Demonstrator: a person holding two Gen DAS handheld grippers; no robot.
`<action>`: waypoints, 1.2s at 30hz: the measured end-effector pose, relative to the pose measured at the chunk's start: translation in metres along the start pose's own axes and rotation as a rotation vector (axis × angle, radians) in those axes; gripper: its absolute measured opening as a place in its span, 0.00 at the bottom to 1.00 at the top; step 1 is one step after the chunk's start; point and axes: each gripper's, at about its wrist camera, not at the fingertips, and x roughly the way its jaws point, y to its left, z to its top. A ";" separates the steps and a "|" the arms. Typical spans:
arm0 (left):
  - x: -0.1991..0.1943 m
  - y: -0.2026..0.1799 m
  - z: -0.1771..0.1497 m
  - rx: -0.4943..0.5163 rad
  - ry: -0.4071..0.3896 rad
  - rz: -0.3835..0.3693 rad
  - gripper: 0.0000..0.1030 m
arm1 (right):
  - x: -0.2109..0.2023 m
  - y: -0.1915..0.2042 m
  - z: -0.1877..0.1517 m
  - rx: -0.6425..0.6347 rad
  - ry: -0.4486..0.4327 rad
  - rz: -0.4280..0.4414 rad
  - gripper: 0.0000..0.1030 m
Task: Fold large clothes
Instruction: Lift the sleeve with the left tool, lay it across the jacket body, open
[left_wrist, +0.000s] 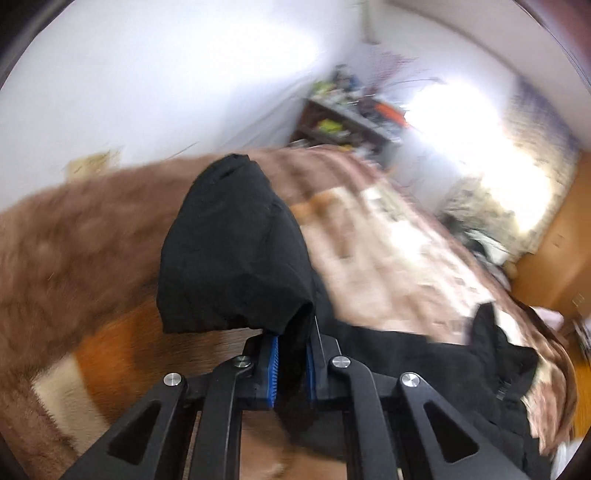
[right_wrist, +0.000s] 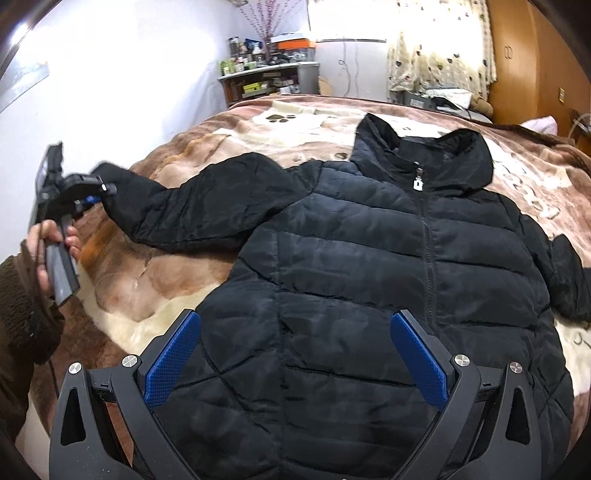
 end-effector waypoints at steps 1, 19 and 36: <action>-0.005 -0.016 0.002 0.040 -0.009 -0.014 0.11 | -0.003 -0.003 0.001 0.004 -0.009 -0.004 0.99; -0.047 -0.264 -0.082 0.432 0.022 -0.271 0.12 | -0.058 -0.113 -0.004 0.183 -0.100 -0.120 0.99; 0.001 -0.400 -0.221 0.640 0.199 -0.334 0.12 | -0.085 -0.215 -0.045 0.335 -0.095 -0.239 0.99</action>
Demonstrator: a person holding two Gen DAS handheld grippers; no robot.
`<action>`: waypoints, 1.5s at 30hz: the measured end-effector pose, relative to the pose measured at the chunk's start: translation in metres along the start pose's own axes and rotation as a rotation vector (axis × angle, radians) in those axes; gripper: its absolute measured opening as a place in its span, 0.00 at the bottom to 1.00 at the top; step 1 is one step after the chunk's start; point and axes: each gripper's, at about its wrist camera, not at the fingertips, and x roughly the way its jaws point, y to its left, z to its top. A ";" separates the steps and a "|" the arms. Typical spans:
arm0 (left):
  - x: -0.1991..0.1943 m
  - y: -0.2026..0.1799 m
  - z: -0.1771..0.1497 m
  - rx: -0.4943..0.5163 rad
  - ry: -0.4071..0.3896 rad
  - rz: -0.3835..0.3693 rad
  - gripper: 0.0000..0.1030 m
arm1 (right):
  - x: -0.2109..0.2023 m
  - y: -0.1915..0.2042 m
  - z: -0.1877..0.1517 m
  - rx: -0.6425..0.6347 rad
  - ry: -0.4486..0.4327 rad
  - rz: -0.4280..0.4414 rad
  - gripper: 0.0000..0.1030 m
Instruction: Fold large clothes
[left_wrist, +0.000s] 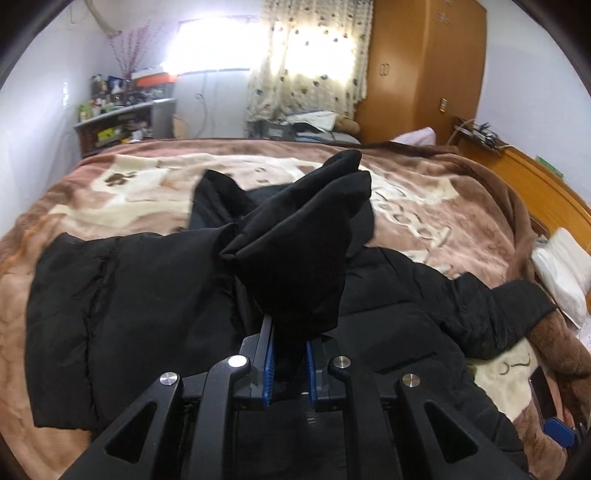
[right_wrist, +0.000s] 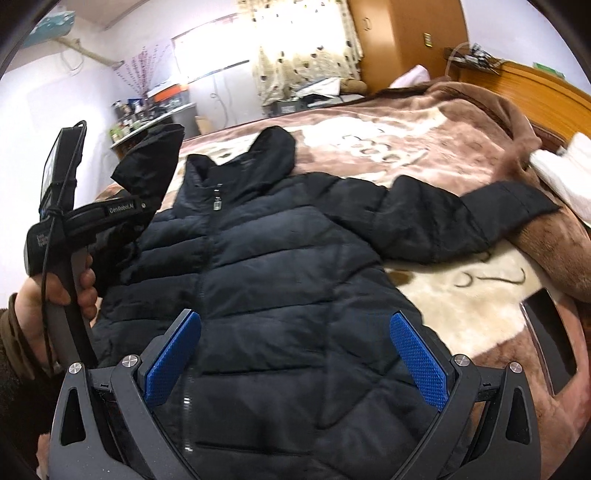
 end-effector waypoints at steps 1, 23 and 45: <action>0.007 -0.005 -0.001 0.004 0.015 0.002 0.12 | 0.001 -0.003 0.000 0.002 0.002 -0.004 0.99; -0.005 0.024 0.005 -0.027 0.120 -0.220 0.74 | 0.028 0.003 0.025 -0.069 0.026 -0.012 0.99; -0.009 0.168 -0.017 -0.107 0.166 0.072 0.79 | 0.201 0.053 0.087 -0.012 0.234 0.192 0.42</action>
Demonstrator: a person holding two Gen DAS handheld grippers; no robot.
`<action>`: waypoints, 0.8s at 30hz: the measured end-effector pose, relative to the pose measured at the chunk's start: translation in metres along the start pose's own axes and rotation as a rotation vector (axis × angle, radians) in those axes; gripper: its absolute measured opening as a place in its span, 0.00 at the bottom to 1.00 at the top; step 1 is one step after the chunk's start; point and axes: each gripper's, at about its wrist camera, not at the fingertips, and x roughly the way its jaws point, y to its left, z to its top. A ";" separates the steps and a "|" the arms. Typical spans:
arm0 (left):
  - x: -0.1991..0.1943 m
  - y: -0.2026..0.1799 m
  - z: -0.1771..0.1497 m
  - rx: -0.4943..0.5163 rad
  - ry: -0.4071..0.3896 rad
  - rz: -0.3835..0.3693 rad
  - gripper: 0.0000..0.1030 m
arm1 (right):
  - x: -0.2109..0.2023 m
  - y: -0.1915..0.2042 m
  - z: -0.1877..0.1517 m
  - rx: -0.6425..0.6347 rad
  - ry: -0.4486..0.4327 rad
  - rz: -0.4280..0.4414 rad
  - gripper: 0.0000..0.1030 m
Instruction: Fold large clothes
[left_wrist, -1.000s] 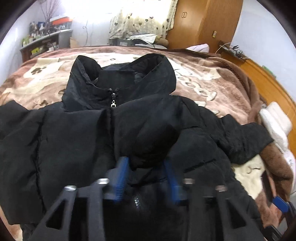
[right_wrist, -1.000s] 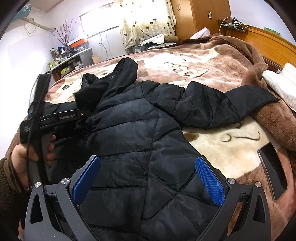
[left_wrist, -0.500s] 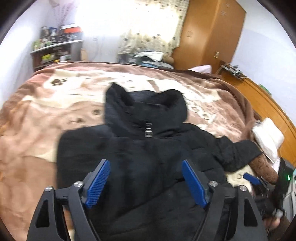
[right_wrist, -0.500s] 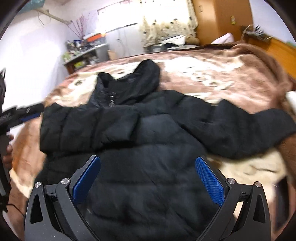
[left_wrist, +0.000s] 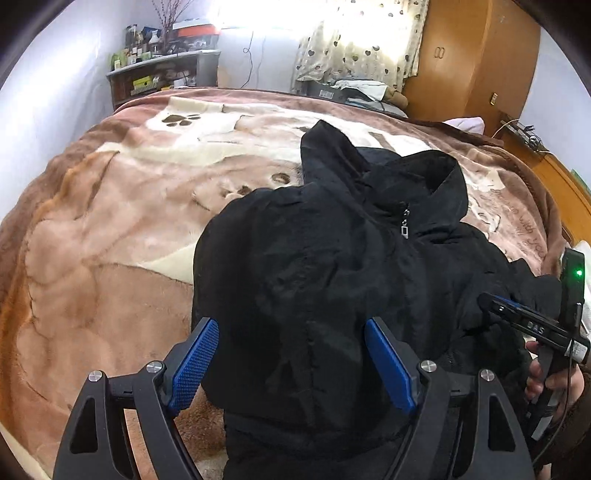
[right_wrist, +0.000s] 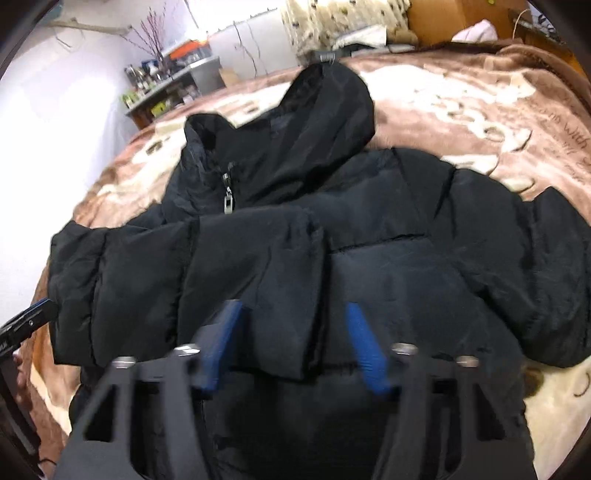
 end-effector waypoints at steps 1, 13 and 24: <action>0.003 -0.002 0.000 0.004 0.002 0.002 0.79 | 0.001 -0.003 0.000 0.027 0.002 0.031 0.37; 0.024 -0.014 -0.002 0.022 0.030 0.042 0.79 | -0.056 -0.026 -0.004 -0.005 -0.116 -0.062 0.05; 0.053 -0.021 -0.005 0.013 0.098 0.158 0.79 | -0.043 -0.040 -0.009 0.005 -0.057 -0.120 0.10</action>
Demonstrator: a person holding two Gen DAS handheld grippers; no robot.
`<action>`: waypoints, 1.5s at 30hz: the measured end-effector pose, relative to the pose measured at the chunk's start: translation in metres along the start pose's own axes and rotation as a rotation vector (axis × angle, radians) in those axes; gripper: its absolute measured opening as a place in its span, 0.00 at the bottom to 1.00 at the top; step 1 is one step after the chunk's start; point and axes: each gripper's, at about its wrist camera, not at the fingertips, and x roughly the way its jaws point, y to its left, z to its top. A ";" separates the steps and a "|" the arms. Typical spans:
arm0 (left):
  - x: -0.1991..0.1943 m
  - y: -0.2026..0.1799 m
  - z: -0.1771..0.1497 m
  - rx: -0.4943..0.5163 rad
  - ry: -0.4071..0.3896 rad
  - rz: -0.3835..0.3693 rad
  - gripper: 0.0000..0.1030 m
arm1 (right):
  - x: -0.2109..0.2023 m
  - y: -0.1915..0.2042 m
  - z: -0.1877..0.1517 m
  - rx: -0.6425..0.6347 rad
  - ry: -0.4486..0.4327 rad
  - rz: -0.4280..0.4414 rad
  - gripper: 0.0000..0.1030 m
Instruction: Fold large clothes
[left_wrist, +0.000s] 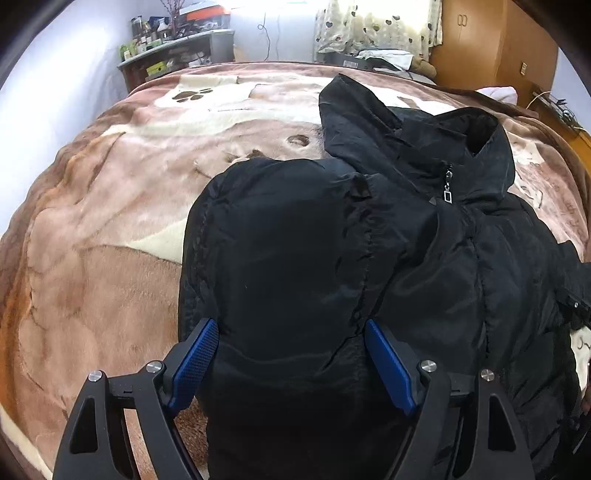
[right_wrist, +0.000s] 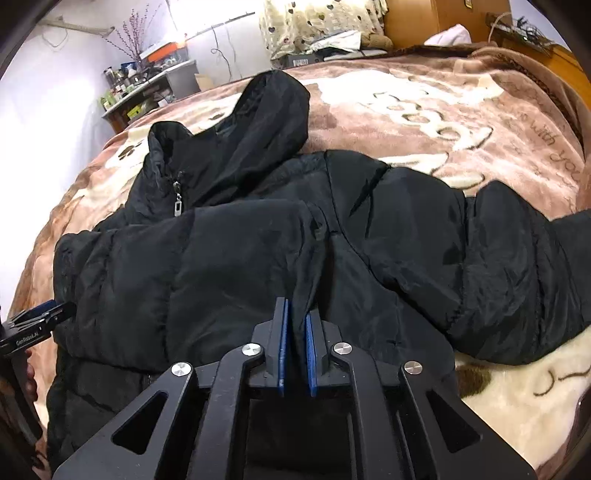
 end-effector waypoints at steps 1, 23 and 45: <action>-0.004 0.000 0.000 -0.013 -0.005 -0.016 0.79 | -0.006 -0.004 -0.001 0.012 -0.020 0.001 0.16; -0.059 -0.101 -0.022 0.070 -0.058 -0.246 0.79 | -0.136 -0.281 -0.030 0.571 -0.261 -0.381 0.57; -0.036 -0.115 -0.031 0.095 -0.024 -0.230 0.79 | -0.115 -0.326 0.001 0.673 -0.273 -0.345 0.17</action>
